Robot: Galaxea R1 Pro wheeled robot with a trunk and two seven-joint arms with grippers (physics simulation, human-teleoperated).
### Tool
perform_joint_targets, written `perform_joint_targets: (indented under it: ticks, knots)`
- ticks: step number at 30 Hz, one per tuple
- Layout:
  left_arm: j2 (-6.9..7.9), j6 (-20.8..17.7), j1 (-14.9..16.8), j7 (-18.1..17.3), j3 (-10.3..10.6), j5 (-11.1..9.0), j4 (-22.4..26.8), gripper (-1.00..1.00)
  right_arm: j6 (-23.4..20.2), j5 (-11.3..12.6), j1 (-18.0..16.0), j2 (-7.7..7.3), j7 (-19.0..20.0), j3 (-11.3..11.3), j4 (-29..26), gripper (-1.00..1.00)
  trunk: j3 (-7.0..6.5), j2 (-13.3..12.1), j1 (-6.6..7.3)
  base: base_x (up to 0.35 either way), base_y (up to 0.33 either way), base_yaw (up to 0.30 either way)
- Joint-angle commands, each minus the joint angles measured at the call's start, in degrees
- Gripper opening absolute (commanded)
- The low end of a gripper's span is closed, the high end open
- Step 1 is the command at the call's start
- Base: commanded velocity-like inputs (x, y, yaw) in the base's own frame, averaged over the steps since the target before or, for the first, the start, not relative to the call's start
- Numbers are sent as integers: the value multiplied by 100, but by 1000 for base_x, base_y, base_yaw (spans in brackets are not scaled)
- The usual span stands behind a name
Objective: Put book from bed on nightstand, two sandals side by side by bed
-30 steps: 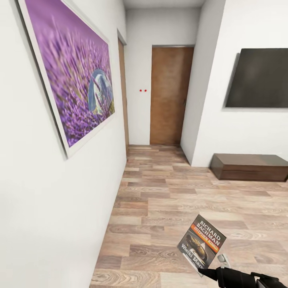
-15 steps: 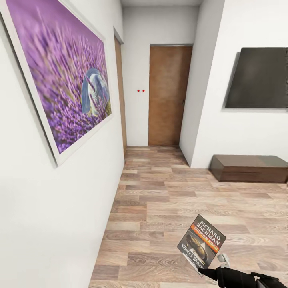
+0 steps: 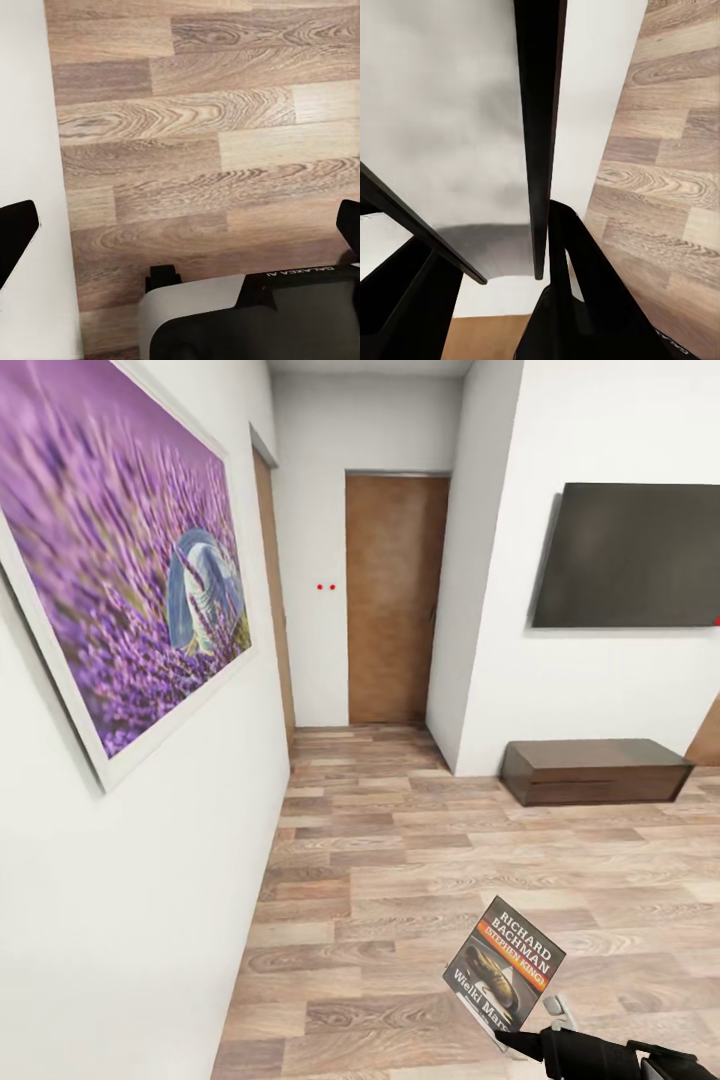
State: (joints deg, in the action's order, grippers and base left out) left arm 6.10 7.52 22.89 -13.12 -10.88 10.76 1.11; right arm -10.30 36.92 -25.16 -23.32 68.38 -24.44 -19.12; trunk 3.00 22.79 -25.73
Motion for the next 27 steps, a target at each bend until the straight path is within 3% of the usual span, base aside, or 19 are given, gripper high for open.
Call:
perform_joint_targets:
  ticks: [1,9,17,27]
  knots:
    - [1,21,5,-16,-48,58,-5,100,-60,61,-7,-5,9,-35,-2,-100,13,13,-6,205,193,-10]
    - [0,21,5,-16,-47,58,-5,100,-61,61,-7,-5,9,-35,1,-100,13,13,-6,239,198,-2]
    - [-4,21,5,-16,-46,58,-5,100,-65,61,-7,-5,9,-35,2,-100,13,13,-6,299,29,-6]
    - [-4,21,5,-16,-46,58,-5,100,-62,61,-7,-5,9,-35,-1,-100,13,13,-6,198,-4,-229]
